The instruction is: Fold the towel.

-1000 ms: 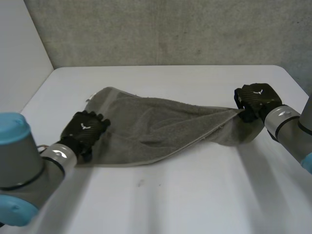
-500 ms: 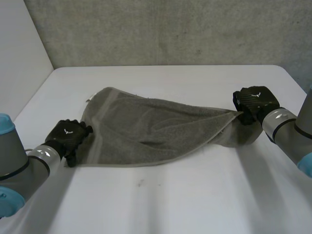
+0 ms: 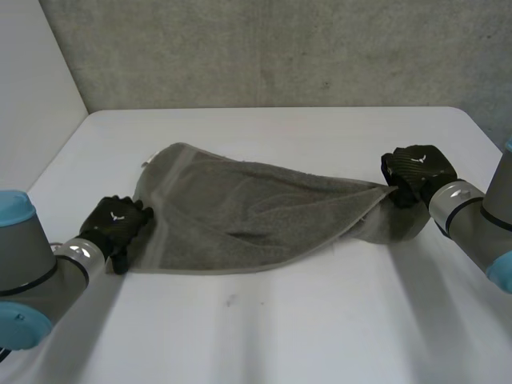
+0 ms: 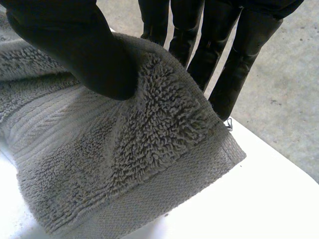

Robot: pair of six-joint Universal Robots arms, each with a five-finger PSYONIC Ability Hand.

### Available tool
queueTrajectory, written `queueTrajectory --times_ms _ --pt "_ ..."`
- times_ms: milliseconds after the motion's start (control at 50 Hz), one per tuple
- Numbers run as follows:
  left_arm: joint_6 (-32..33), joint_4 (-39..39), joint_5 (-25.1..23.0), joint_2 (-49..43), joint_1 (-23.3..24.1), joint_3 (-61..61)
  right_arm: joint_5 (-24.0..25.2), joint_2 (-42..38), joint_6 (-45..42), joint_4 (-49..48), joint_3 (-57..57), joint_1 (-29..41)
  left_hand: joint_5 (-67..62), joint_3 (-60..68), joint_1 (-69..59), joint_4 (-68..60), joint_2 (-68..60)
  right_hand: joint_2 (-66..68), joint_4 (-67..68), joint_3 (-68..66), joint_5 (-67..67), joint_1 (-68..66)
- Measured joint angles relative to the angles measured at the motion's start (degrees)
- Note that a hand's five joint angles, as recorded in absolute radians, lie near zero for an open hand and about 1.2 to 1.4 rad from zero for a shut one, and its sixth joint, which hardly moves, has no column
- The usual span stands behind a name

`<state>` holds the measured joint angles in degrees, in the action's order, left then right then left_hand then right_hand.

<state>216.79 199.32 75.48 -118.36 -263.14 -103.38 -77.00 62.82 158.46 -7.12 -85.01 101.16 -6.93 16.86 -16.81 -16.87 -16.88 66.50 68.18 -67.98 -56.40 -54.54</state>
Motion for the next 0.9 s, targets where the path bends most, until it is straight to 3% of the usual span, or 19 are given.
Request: queueTrajectory --times_ms 320,520,580,800,900 --pt "-0.41 2.26 0.0 -2.4 0.6 5.53 -0.01 -0.17 0.0 0.0 -0.06 0.0 -10.12 10.19 -10.46 -10.2 -10.14 0.0 0.0 0.0 -0.02 0.0" --pt "-0.42 2.05 -0.49 -4.39 0.8 6.14 -0.06 -0.29 0.0 0.0 -0.05 0.0 -45.54 45.61 -45.52 -45.8 -46.13 0.0 0.0 0.0 -0.04 0.0" --pt "-0.41 2.04 -0.56 -3.78 0.85 5.85 -0.09 -0.22 0.0 0.02 -0.01 0.0 -47.58 47.79 -46.86 -47.99 -47.98 0.0 0.0 0.0 -0.04 0.0" --pt "-0.77 1.44 0.09 11.98 0.16 0.42 -0.07 3.2 -0.58 3.74 1.43 -0.62 -51.34 52.2 -49.12 -52.64 -52.5 0.0 0.0 0.0 -0.04 0.0" --pt "-0.73 -2.17 0.21 23.97 -1.21 -1.05 -0.05 8.9 -7.02 15.68 4.5 -1.77 -51.34 52.26 -49.12 -52.73 -52.58 0.0 0.0 0.0 -0.04 0.0"
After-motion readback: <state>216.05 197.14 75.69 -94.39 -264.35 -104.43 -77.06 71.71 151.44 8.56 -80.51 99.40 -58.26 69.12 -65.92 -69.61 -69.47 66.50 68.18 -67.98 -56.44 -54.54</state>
